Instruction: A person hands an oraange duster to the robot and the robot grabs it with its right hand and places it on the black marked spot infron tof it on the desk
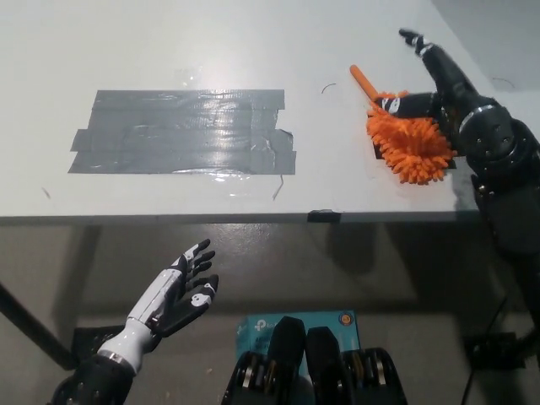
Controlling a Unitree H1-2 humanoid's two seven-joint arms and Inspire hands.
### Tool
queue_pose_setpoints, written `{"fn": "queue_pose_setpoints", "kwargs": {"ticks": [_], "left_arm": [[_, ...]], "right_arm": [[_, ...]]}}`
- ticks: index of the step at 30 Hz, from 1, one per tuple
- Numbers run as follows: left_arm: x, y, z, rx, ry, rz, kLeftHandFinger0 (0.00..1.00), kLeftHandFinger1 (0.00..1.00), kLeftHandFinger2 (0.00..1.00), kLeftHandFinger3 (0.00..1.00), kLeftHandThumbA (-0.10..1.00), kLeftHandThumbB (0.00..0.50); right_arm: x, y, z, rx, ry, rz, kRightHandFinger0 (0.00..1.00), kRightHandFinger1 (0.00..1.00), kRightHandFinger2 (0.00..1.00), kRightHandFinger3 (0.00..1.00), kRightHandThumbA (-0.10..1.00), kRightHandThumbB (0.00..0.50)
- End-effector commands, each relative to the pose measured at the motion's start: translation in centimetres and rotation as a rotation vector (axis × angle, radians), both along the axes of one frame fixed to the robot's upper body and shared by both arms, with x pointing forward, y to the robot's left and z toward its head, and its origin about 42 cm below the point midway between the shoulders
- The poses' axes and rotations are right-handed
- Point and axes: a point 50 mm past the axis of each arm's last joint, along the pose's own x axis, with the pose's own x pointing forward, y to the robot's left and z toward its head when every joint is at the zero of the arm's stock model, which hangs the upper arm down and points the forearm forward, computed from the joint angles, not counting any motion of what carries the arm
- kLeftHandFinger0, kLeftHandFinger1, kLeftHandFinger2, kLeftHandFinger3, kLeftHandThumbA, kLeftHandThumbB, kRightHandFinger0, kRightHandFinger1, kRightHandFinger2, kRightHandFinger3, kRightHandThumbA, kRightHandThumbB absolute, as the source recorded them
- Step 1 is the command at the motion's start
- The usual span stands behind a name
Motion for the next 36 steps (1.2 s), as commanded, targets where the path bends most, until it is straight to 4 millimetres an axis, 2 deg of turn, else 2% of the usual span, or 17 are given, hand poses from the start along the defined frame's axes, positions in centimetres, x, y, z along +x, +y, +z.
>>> {"fn": "queue_pose_setpoints", "kwargs": {"ticks": [1, 4, 5, 6, 7, 8, 13, 16, 17, 18, 20, 22, 25, 29, 30, 31, 36], "left_arm": [[1.0, 0.1, 1.4, -0.006, -0.048, -0.024, 0.94, 0.98, 1.0, 1.0, 0.47, 0.099], [1.6, 0.1, 1.9, 0.001, -0.056, -0.028, 0.96, 0.99, 1.0, 1.0, 0.48, 0.097], [1.7, 0.1, 1.9, 0.001, -0.058, -0.028, 0.96, 0.99, 1.0, 1.0, 0.48, 0.097], [1.6, 0.1, 1.8, 0.001, -0.057, -0.029, 0.96, 1.0, 1.0, 1.0, 0.49, 0.106], [1.6, 0.1, 1.8, 0.001, -0.057, -0.03, 0.96, 1.0, 1.0, 1.0, 0.49, 0.105], [1.6, 0.0, 1.7, -0.006, -0.063, -0.03, 0.95, 0.99, 1.0, 1.0, 0.48, 0.092], [0.8, 0.2, 0.8, -0.02, -0.044, -0.024, 0.95, 0.99, 1.0, 1.0, 0.47, 0.091], [0.4, 0.2, 0.5, -0.017, -0.035, -0.019, 0.95, 1.0, 1.0, 1.0, 0.47, 0.099], [0.3, 0.3, 0.4, -0.017, -0.032, -0.017, 0.95, 1.0, 1.0, 1.0, 0.48, 0.095], [0.1, 0.3, 0.1, -0.015, -0.027, -0.014, 0.95, 1.0, 1.0, 1.0, 0.49, 0.101], [-0.5, 0.4, -0.7, -0.014, -0.005, -0.008, 0.97, 1.0, 1.0, 1.0, 0.51, 0.101], [-0.7, 0.4, -0.9, -0.013, 0.002, -0.007, 0.98, 1.0, 1.0, 1.0, 0.52, 0.101], [-1.8, 0.5, -2.0, -0.014, 0.035, 0.005, 1.0, 1.0, 1.0, 1.0, 0.63, 0.103], [-3.2, 0.7, -3.3, 0.02, 0.041, 0.027, 1.0, 1.0, 1.0, 1.0, 0.9, 0.176], [-3.4, 0.8, -3.5, 0.026, 0.038, 0.033, 1.0, 1.0, 1.0, 1.0, 0.9, 0.176], [-3.8, 0.7, -3.9, 0.023, 0.039, 0.049, 1.0, 1.0, 1.0, 1.0, 0.97, 0.18], [-4.5, 0.5, -4.0, -0.045, 0.032, 0.072, 1.0, 1.0, 1.0, 1.0, 0.95, 0.122]], "right_arm": [[-3.3, -2.4, 8.1, 0.044, -0.395, -0.057, 1.0, 1.0, 1.0, 1.0, 0.84, 0.387], [-8.0, -2.8, 12.3, 0.082, -0.606, -0.014, 1.0, 1.0, 1.0, 1.0, 0.82, 0.379], [-8.8, -2.8, 12.8, 0.082, -0.634, -0.004, 1.0, 1.0, 1.0, 1.0, 0.82, 0.379], [-10.5, -2.9, 13.2, 0.094, -0.666, 0.016, 1.0, 1.0, 1.0, 1.0, 0.92, 0.394], [-11.2, -2.9, 13.3, 0.102, -0.675, 0.027, 1.0, 1.0, 1.0, 1.0, 0.86, 0.385], [-14.6, -2.9, 13.3, 0.113, -0.74, 0.069, 1.0, 1.0, 1.0, 1.0, 0.85, 0.367], [-22.5, -2.7, 9.9, 0.101, -0.84, 0.129, 1.0, 1.0, 1.0, 1.0, 0.86, 0.356], [-25.4, -2.7, 7.1, 0.1, -0.797, 0.186, 1.0, 1.0, 1.0, 1.0, 0.8, 0.323], [-25.9, -2.7, 6.4, 0.101, -0.774, 0.194, 1.0, 1.0, 1.0, 1.0, 0.73, 0.381], [-26.6, -2.7, 5.1, 0.109, -0.733, 0.206, 1.0, 1.0, 1.0, 1.0, 0.74, 0.328], [-27.5, -2.8, 2.3, 0.13, -0.651, 0.21, 1.0, 1.0, 1.0, 1.0, 0.79, 0.329], [-27.6, -2.9, 1.5, 0.13, -0.629, 0.205, 1.0, 1.0, 1.0, 1.0, 0.8, 0.328], [-27.0, -3.1, -2.7, 0.153, -0.519, 0.16, 1.0, 1.0, 1.0, 1.0, 0.78, 0.302], [-25.1, -2.7, -7.9, 0.182, -0.389, 0.124, 1.0, 1.0, 1.0, 1.0, 0.73, 0.282], [-24.7, -2.5, -8.9, 0.193, -0.356, 0.114, 1.0, 1.0, 1.0, 1.0, 0.73, 0.282], [-23.9, -2.2, -11.4, 0.213, -0.262, 0.096, 1.0, 1.0, 1.0, 1.0, 0.74, 0.272], [-21.9, -1.6, -17.2, 0.229, -0.09, 0.091, 1.0, 1.0, 1.0, 1.0, 0.73, 0.262]]}}
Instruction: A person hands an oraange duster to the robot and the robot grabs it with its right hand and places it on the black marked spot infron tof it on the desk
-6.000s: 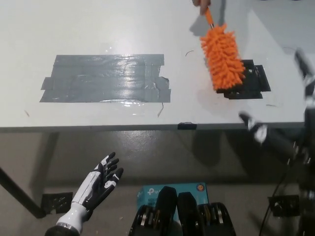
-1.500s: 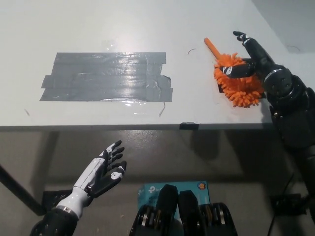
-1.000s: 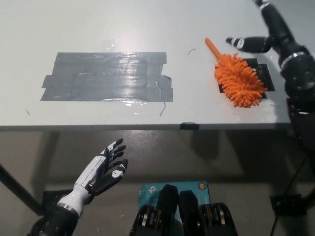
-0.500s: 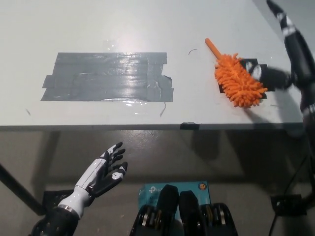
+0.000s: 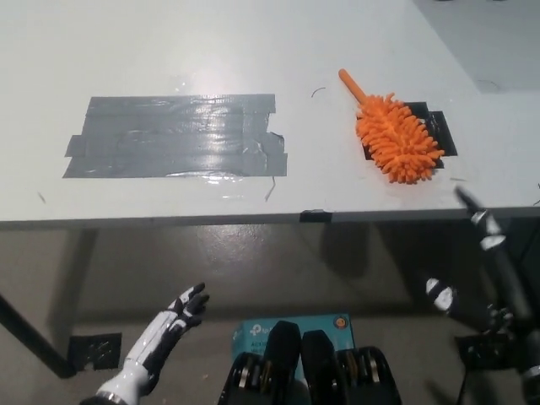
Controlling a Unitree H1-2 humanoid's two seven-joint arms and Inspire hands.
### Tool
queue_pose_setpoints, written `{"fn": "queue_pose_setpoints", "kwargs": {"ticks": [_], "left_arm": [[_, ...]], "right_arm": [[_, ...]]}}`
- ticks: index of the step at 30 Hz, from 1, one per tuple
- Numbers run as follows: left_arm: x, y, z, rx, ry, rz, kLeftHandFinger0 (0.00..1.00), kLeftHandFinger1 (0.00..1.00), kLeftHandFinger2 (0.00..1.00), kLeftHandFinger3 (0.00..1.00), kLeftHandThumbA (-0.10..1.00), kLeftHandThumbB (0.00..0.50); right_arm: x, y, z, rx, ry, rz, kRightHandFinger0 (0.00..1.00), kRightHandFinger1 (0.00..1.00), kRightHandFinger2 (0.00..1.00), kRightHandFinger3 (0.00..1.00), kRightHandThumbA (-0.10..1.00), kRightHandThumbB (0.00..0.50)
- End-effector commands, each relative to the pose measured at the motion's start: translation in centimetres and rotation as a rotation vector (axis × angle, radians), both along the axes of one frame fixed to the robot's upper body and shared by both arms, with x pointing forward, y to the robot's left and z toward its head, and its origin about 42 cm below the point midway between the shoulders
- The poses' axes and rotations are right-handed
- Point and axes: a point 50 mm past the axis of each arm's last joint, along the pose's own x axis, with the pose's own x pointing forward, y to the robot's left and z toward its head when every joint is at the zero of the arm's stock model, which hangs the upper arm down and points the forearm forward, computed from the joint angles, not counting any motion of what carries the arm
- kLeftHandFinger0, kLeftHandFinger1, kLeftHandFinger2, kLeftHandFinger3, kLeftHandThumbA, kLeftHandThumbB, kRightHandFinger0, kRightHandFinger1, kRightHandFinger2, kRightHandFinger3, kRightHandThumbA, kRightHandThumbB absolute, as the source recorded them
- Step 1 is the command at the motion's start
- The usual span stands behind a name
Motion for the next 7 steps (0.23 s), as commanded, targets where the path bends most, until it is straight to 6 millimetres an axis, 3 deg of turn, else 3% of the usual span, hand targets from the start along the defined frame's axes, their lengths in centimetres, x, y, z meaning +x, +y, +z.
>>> {"fn": "queue_pose_setpoints", "kwargs": {"ticks": [1, 7], "left_arm": [[-0.3, -0.1, 0.9, -0.045, -0.103, 0.044, 1.0, 1.0, 1.0, 1.0, 1.0, 0.141], [0.1, -0.2, 1.1, -0.049, -0.126, 0.066, 1.0, 1.0, 1.0, 1.0, 1.0, 0.16]], "right_arm": [[1.7, 1.4, -3.7, 0.024, -0.006, 0.071, 1.0, 1.0, 1.0, 1.0, 0.76, 0.276], [2.3, 0.8, -4.8, 0.013, 0.036, 0.091, 1.0, 1.0, 1.0, 1.0, 0.74, 0.279]]}}
